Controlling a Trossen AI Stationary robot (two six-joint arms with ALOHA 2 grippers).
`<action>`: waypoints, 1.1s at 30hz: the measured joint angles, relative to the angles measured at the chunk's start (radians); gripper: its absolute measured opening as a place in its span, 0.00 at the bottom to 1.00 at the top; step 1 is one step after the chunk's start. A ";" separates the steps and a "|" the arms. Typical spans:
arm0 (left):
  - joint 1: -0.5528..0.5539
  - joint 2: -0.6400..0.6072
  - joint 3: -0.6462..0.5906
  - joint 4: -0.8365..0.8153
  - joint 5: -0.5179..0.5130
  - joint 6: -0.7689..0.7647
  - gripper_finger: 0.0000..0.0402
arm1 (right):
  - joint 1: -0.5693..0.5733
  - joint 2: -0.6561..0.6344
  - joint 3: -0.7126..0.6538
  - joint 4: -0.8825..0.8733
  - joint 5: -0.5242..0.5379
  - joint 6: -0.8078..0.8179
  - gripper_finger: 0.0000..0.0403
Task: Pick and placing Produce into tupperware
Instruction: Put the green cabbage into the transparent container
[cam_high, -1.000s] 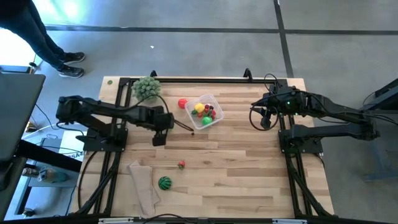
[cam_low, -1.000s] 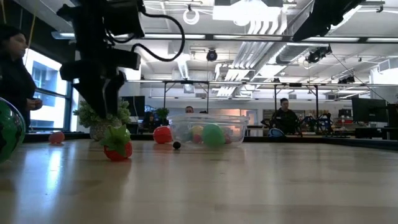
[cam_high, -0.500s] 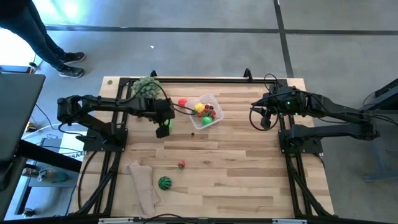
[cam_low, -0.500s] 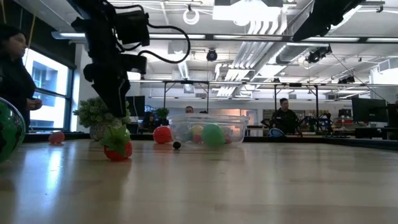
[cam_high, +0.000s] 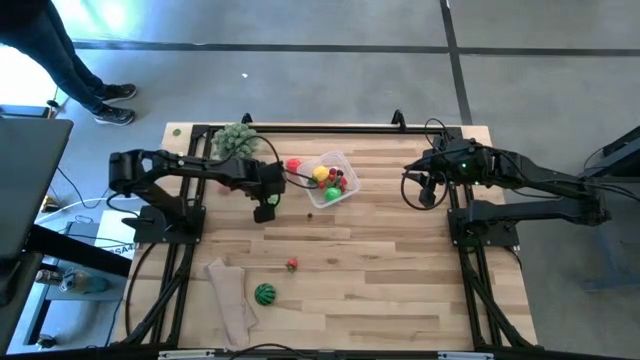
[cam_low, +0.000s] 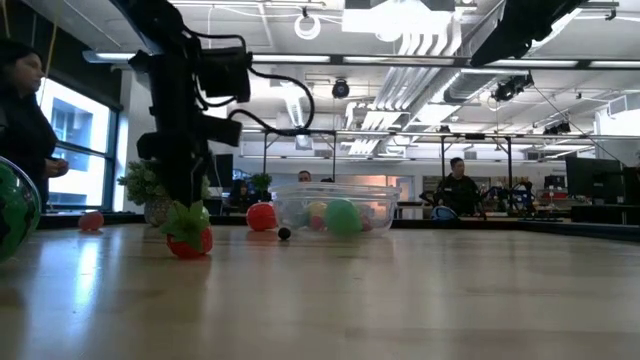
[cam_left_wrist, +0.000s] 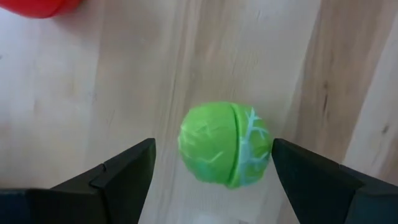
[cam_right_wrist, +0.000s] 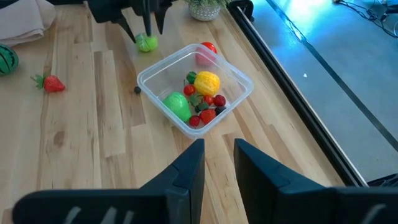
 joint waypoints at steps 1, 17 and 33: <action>0.000 0.011 0.000 0.009 -0.002 0.000 0.78 | 0.000 0.000 0.000 0.000 0.000 0.000 0.19; 0.000 0.113 0.000 0.067 -0.028 0.011 0.78 | 0.000 0.000 0.000 0.000 0.000 0.000 0.19; 0.000 0.114 0.000 0.072 -0.022 0.014 0.73 | 0.000 0.000 0.000 0.000 0.000 0.000 0.19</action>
